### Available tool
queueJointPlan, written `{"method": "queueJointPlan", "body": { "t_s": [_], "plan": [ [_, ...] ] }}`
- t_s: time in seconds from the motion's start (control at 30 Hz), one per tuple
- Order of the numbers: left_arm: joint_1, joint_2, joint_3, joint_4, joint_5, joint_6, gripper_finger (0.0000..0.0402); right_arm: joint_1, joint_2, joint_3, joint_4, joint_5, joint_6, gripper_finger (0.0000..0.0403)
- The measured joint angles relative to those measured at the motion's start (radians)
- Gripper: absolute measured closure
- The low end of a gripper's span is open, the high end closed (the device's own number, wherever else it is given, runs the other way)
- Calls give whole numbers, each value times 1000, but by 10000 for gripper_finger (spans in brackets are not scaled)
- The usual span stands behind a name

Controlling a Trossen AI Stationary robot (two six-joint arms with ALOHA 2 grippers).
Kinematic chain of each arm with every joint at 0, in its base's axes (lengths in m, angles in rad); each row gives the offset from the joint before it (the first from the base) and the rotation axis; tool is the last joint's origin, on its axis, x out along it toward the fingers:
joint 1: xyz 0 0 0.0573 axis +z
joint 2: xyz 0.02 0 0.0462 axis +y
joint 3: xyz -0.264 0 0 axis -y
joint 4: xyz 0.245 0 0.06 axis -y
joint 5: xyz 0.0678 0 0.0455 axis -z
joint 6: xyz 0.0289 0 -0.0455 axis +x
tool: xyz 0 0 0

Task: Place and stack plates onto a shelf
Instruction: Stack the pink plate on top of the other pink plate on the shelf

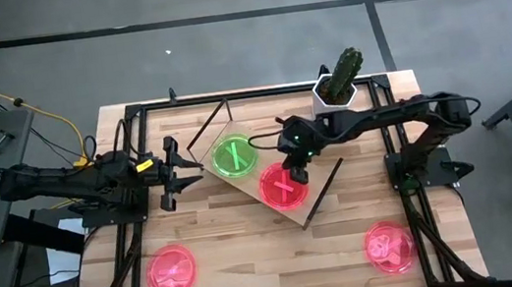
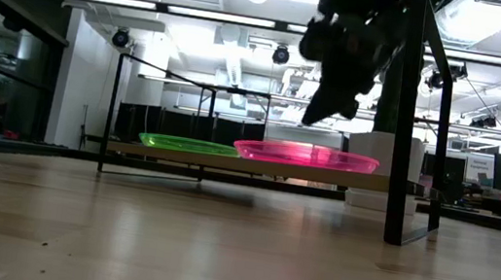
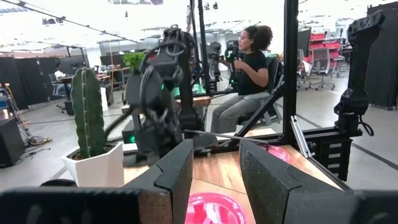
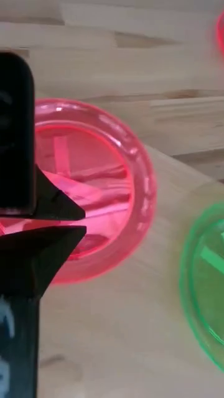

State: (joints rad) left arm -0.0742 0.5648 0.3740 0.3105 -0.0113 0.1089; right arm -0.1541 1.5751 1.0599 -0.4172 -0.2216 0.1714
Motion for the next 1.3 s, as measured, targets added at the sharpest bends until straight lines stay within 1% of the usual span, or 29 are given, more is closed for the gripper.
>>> {"method": "queueJointPlan", "body": {
  "t_s": [0.07, 0.2, 0.33, 0.53, 0.7, 0.97, 1.17, 1.3],
  "plan": [
    [0, 0, 0, 2, 0, 0, 280, -4, 33, 0, 3, -27, -23, 400],
    [0, 0, 0, 2, 0, 0, 280, -4, 92, 0, 7, -31, -47, 401],
    [0, 0, 0, 2, 0, 0, 280, -10, 116, 0, 5, -16, -49, 402],
    [0, 0, 0, 1, 0, 0, 280, -10, 116, 0, -31, 54, -49, 402],
    [0, 0, 0, 1, 0, 0, 280, -10, 116, 0, -75, 83, -45, 403],
    [0, 0, 0, 0, 0, 0, 280, -10, 114, 0, -119, 186, -42, 403],
    [0, 0, 0, -1, 0, 0, 280, -10, 91, 5, -131, 173, -42, 403],
    [0, 0, 0, -3, 0, 0, 280, -7, 37, 55, -168, 170, -41, 403]
  ]
}}
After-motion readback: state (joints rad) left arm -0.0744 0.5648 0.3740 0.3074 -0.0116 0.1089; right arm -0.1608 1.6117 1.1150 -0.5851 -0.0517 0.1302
